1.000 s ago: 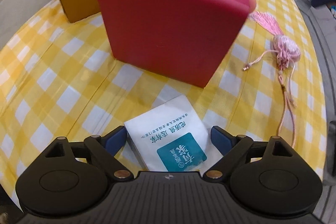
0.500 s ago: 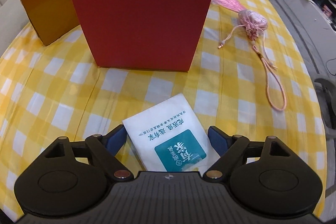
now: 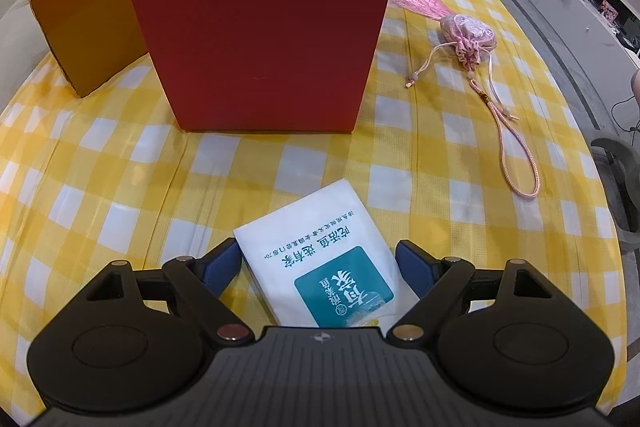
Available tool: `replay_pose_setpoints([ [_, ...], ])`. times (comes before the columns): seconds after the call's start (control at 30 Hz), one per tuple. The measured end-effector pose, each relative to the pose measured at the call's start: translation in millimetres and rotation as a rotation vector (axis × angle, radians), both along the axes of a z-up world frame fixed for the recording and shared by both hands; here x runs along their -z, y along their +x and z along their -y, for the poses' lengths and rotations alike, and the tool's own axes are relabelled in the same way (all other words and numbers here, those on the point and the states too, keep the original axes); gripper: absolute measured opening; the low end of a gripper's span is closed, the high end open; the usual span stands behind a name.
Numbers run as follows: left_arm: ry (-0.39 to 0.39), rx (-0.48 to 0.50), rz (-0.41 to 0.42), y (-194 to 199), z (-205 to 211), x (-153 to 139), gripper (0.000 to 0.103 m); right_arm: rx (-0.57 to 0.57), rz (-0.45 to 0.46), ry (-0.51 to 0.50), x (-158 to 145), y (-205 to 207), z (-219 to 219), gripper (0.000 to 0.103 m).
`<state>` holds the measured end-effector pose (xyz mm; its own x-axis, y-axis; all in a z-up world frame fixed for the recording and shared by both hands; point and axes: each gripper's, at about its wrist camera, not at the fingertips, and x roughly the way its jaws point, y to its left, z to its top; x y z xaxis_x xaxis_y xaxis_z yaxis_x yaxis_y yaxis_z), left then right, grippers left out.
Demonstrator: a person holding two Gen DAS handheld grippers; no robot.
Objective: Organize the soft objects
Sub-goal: 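Grasp the white packet with the left tool while the right tool grasps the white plush toy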
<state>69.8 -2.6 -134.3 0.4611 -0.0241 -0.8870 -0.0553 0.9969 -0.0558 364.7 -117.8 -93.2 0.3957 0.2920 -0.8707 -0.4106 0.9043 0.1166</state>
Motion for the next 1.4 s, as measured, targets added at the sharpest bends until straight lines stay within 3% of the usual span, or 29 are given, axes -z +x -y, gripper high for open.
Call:
replay_pose_setpoints([
  [0.23,-0.005,0.001,0.007,-2,-1,-2,0.097,-0.037,0.009,0.016,-11,-19,14,0.000],
  [0.37,0.046,0.034,0.040,-6,2,-5,0.097,-0.025,0.011,0.021,-16,-28,24,0.000],
  [0.77,-0.001,-0.043,0.010,-10,-27,-4,0.096,0.015,-0.117,0.013,4,-86,47,0.000],
  [1.2,-0.003,-0.087,0.023,-5,-50,-7,0.096,-0.078,-0.194,-0.010,16,-126,25,0.000],
  [1.3,-0.006,-0.087,0.021,-4,-52,-5,0.096,-0.068,-0.212,-0.014,13,-127,31,0.009],
  [1.4,-0.006,-0.083,0.020,-4,-52,-4,0.096,-0.086,-0.157,-0.025,3,-126,31,0.033],
])
